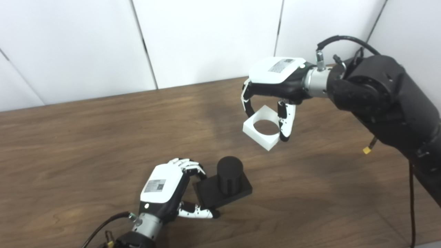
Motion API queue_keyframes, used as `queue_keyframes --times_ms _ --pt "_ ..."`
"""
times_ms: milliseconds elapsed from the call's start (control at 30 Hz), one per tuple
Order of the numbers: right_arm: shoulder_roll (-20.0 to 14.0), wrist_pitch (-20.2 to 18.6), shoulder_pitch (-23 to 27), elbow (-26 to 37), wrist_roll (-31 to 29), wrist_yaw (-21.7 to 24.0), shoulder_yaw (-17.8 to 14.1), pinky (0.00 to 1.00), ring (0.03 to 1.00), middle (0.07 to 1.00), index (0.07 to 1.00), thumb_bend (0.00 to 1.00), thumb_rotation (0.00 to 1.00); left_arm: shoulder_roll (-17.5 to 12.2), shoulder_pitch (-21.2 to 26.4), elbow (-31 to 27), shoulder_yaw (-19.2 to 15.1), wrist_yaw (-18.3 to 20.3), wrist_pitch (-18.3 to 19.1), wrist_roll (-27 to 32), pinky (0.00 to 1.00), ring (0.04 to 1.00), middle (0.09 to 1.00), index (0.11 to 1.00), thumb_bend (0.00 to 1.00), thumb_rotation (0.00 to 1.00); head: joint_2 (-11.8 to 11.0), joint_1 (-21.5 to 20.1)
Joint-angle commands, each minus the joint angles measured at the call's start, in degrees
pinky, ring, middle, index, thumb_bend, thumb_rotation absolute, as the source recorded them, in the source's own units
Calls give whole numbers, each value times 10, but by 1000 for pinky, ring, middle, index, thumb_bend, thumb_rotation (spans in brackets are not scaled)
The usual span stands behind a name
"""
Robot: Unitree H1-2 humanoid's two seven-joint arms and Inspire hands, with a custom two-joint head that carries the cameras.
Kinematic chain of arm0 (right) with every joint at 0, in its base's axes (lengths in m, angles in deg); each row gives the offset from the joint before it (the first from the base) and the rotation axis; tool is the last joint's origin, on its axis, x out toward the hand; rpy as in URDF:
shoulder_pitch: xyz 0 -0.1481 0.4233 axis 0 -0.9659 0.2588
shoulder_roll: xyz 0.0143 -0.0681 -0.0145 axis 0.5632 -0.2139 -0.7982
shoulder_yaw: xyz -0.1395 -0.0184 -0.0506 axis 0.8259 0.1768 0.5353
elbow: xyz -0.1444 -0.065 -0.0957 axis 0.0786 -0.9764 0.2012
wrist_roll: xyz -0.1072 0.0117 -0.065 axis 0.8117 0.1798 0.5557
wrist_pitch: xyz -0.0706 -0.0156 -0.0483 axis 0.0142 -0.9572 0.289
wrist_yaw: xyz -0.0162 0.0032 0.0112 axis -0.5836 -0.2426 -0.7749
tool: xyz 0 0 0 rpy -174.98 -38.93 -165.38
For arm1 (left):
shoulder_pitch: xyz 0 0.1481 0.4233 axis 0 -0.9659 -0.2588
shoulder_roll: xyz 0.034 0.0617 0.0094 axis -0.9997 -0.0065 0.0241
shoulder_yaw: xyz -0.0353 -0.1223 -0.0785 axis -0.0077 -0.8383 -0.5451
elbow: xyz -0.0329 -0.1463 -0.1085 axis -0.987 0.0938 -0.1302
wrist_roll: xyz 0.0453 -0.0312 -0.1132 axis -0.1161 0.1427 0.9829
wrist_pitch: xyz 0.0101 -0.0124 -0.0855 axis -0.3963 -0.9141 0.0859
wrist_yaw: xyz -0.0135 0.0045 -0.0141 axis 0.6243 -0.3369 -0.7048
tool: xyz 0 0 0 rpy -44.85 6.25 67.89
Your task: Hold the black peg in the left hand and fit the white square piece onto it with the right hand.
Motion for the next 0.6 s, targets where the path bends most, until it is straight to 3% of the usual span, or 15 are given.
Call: queue_keyframes --times_ms 0,367,567 --pt "7 -15 38 26 -5 8 -7 926 878 761 487 519 134 3 1 18 17 18 7 -28 880 834 765 490 511 50 2 1" --pt "41 -34 43 62 -18 17 -1 908 868 763 485 521 132 7 9 21 24 26 17 -28 888 836 763 490 509 52 14 18" --pt "45 -13 20 60 -25 0 4 889 864 761 485 520 135 6 9 13 27 33 22 -28 885 838 763 490 508 53 18 20"
